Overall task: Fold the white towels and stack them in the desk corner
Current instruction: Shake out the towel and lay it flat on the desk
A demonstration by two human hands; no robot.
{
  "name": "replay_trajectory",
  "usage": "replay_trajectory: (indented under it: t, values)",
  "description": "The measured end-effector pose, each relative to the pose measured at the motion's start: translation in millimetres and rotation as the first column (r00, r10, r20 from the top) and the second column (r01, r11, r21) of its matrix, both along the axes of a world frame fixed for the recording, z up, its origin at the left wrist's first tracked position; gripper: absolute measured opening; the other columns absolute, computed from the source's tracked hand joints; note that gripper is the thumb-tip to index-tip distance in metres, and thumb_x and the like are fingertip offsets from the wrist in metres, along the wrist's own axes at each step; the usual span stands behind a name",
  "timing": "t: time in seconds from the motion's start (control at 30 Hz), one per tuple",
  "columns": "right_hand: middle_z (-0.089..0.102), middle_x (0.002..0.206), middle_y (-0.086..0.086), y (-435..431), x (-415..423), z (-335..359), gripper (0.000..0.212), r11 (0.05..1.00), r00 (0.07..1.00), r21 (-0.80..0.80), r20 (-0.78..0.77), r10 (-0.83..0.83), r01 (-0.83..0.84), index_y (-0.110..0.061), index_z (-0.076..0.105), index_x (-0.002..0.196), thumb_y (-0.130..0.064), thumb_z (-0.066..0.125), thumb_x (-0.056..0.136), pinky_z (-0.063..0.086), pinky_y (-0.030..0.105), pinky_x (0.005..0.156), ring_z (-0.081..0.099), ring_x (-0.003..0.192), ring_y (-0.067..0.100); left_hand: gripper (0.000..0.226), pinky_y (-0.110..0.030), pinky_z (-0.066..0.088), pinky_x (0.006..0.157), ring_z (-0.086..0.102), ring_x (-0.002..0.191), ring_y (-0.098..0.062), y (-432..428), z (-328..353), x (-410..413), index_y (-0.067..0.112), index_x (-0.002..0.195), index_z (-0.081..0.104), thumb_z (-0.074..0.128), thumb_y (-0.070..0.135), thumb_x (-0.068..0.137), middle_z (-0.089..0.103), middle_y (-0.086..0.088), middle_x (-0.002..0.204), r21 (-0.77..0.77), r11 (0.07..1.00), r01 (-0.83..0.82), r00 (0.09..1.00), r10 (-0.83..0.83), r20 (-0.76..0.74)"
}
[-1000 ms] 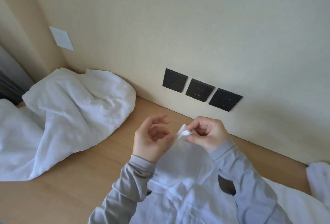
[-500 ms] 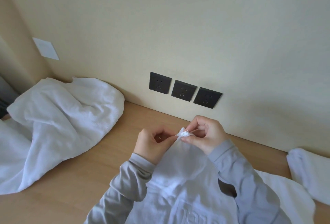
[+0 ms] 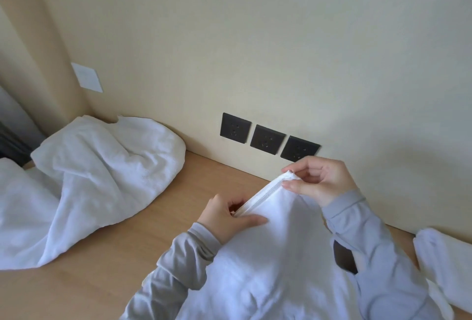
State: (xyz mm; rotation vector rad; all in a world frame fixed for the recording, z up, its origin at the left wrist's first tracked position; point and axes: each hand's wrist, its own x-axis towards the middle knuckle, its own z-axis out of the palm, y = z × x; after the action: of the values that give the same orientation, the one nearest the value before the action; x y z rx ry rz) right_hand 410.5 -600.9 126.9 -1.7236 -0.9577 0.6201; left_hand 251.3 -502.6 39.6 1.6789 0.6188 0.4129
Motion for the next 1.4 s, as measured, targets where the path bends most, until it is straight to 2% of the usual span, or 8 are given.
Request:
replay_trajectory:
  t: [0.23,0.4,0.67,0.83,0.97,1.27,1.33,1.4]
  values:
    - [0.069,0.063,-0.009,-35.8,54.0,59.7,0.033,0.956,0.982,0.221,-0.036,-0.187,0.190,-0.022,0.074,0.066,0.011,0.071,0.065,0.048,0.010,0.061,0.059,0.059,0.002,0.020,-0.018,0.037,0.059,0.047,0.060,-0.003,18.1,-0.7,-24.6,0.029,0.070,0.064,0.079,0.039,0.061,0.054,0.014,0.062,0.241,0.965,0.098,0.976,-0.047,-0.211]
    - [0.066,0.062,-0.009,-63.1,72.0,95.1,0.022,0.921,0.973,0.313,-0.043,-0.228,0.230,-0.018,0.072,0.074,-0.001,0.071,0.060,0.048,0.010,0.062,0.058,0.061,0.003,0.041,-0.024,0.051,0.073,0.058,0.076,-0.010,28.8,22.9,-28.1,0.041,0.088,0.052,0.072,0.017,0.062,0.063,0.014,0.083,0.336,0.942,-0.002,0.998,0.020,-0.051]
    - [0.063,0.068,-0.003,-118.4,98.3,110.2,0.022,0.890,0.952,0.337,-0.077,-0.297,0.306,-0.021,0.074,0.077,-0.003,0.066,0.065,0.050,0.020,0.072,0.060,0.070,0.011,0.049,-0.019,0.051,0.070,0.061,0.077,-0.006,22.4,37.5,-2.5,0.049,0.082,0.059,0.077,0.007,0.065,0.062,0.016,0.091,0.469,0.883,-0.028,0.995,-0.021,0.098]
    - [0.070,0.067,-0.007,-149.9,105.0,121.6,0.023,0.866,0.948,0.389,-0.086,-0.306,0.315,-0.022,0.075,0.077,-0.006,0.065,0.064,0.054,0.018,0.067,0.066,0.063,0.005,0.045,-0.024,0.054,0.071,0.062,0.077,-0.010,2.8,31.6,16.0,0.031,0.084,0.055,0.075,-0.006,0.067,0.063,0.008,0.084,0.521,0.847,-0.110,0.973,-0.014,0.228]
    - [0.070,0.065,-0.008,-168.7,108.4,128.8,0.029,0.843,0.934,0.407,-0.080,-0.350,0.351,-0.022,0.076,0.073,0.002,0.060,0.072,0.054,0.018,0.065,0.066,0.062,0.004,0.018,-0.020,0.050,0.067,0.054,0.072,-0.008,-10.7,30.6,35.8,0.005,0.078,0.063,0.073,-0.007,0.069,0.059,0.001,0.088,0.670,0.732,-0.127,0.945,-0.116,0.306]
    - [0.072,0.069,-0.005,-187.3,108.7,131.4,0.024,0.766,0.873,0.433,-0.124,-0.472,0.476,-0.020,0.075,0.072,0.002,0.065,0.071,0.053,0.016,0.068,0.066,0.066,0.006,0.013,-0.009,0.044,0.065,0.053,0.067,-0.008,-11.6,26.8,65.8,0.001,0.071,0.068,0.077,-0.008,0.067,0.059,-0.001,0.082,0.695,0.714,-0.084,0.960,-0.129,0.249]
    - [0.072,0.068,-0.005,-187.3,110.0,131.4,0.025,0.744,0.855,0.439,-0.135,-0.500,0.504,-0.020,0.076,0.071,0.003,0.067,0.069,0.053,0.015,0.069,0.066,0.066,0.006,0.008,-0.010,0.043,0.065,0.051,0.069,-0.009,-2.5,37.4,69.4,-0.001,0.071,0.066,0.072,-0.001,0.076,0.060,-0.007,0.081,0.737,0.666,-0.115,0.957,-0.124,0.262]
    - [0.072,0.068,-0.006,-188.4,112.7,132.8,0.027,0.712,0.831,0.452,-0.141,-0.538,0.537,-0.021,0.076,0.071,0.004,0.069,0.070,0.052,0.015,0.069,0.065,0.065,0.006,0.033,-0.008,0.040,0.066,0.048,0.069,-0.008,10.3,56.7,73.1,-0.002,0.071,0.065,0.056,0.022,0.092,0.060,-0.011,0.080,0.782,0.606,-0.144,0.945,-0.150,0.290]
